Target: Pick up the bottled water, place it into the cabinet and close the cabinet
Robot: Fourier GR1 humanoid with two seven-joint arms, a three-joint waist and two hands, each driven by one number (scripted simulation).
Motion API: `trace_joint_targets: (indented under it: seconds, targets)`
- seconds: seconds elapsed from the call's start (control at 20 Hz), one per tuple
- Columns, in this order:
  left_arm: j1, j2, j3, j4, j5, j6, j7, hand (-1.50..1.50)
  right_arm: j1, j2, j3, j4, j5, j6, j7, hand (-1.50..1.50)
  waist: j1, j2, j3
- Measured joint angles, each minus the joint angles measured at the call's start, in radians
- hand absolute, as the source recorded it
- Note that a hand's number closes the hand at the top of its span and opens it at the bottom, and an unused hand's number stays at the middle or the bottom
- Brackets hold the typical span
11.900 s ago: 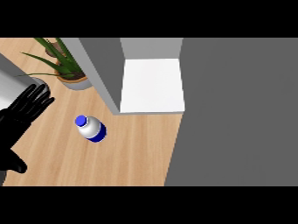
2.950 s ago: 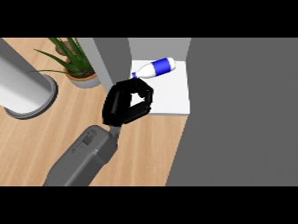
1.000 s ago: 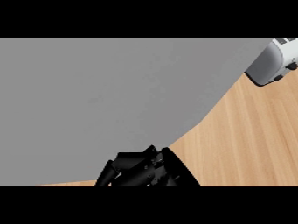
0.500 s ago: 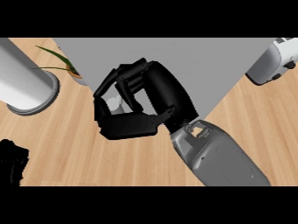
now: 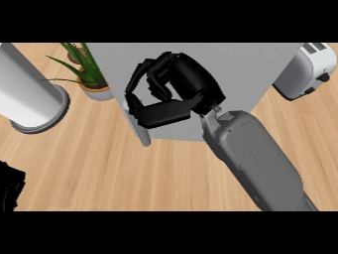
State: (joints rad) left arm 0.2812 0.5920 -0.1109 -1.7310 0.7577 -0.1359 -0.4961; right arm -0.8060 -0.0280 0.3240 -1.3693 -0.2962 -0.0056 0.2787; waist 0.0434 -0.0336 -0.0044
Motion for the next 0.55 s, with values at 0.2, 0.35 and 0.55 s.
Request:
trace_joint_targets:
  seconds: [0.2, 0.35, 0.55]
  targets:
    - [-0.006, 0.004, -0.001, -0.005, -0.003, -0.010, 0.007, 1.50, -0.004, -0.021, -0.007, 0.027, -0.018, 0.071, -0.043, 1.50, 0.006, -0.005, -0.004]
    - [-0.008, 0.006, 0.002, -0.009, -0.005, -0.013, 0.009, 1.50, -0.003, -0.032, -0.013, 0.036, -0.031, 0.107, -0.068, 1.50, 0.012, -0.006, -0.007]
    - [-0.020, 0.002, -0.002, -0.014, -0.007, -0.012, 0.016, 1.50, -0.003, -0.039, -0.014, 0.046, -0.033, 0.134, -0.092, 1.50, 0.014, -0.008, -0.007]
